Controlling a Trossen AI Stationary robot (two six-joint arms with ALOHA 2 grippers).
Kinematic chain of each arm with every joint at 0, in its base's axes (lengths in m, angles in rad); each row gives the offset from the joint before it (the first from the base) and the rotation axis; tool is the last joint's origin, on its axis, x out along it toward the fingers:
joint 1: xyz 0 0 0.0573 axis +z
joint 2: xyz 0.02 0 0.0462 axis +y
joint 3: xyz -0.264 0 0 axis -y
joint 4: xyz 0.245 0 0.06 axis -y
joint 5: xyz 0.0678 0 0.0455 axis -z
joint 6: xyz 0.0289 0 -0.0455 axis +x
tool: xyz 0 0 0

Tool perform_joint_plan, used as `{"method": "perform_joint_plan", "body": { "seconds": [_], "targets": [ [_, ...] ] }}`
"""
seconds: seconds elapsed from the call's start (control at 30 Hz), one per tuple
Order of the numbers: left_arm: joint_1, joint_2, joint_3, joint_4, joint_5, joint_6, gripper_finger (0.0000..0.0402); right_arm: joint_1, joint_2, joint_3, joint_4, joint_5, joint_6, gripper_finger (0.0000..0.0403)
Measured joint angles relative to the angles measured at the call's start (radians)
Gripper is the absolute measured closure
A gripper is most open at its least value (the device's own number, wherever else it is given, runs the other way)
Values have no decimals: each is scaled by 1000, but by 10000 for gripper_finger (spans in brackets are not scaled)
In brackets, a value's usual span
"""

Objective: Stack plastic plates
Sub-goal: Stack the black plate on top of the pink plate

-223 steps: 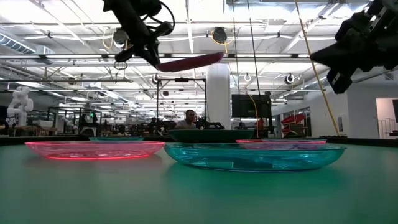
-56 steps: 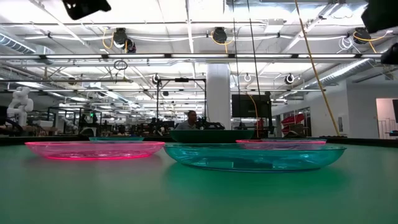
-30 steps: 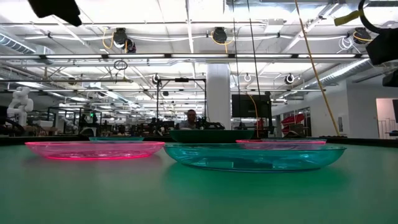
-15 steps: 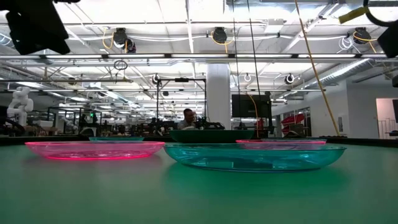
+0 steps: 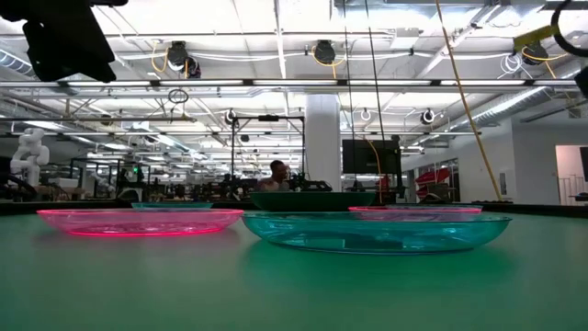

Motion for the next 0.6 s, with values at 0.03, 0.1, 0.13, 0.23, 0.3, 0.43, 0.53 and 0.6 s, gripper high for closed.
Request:
{"method": "perform_joint_plan", "body": {
  "seconds": [0.03,0.1,0.13,0.23,0.3,0.43,0.53,0.6],
  "targets": [
    [0,0,0,0,0,0,282,0,0,-12,16,-1,12,226],
    [-1,0,0,0,0,0,282,0,0,-30,38,0,30,235],
    [0,0,0,0,0,0,282,0,0,-35,49,0,32,239],
    [0,0,0,0,0,2,282,0,0,-44,55,0,22,256],
    [0,0,0,0,0,11,282,0,2,-52,52,0,17,269],
    [0,0,0,-1,0,27,282,0,2,-65,55,0,24,301],
    [0,0,0,-1,0,30,282,0,2,-66,55,1,19,328],
    [0,0,0,-2,0,33,282,0,2,-66,60,1,13,348]
  ]
}}
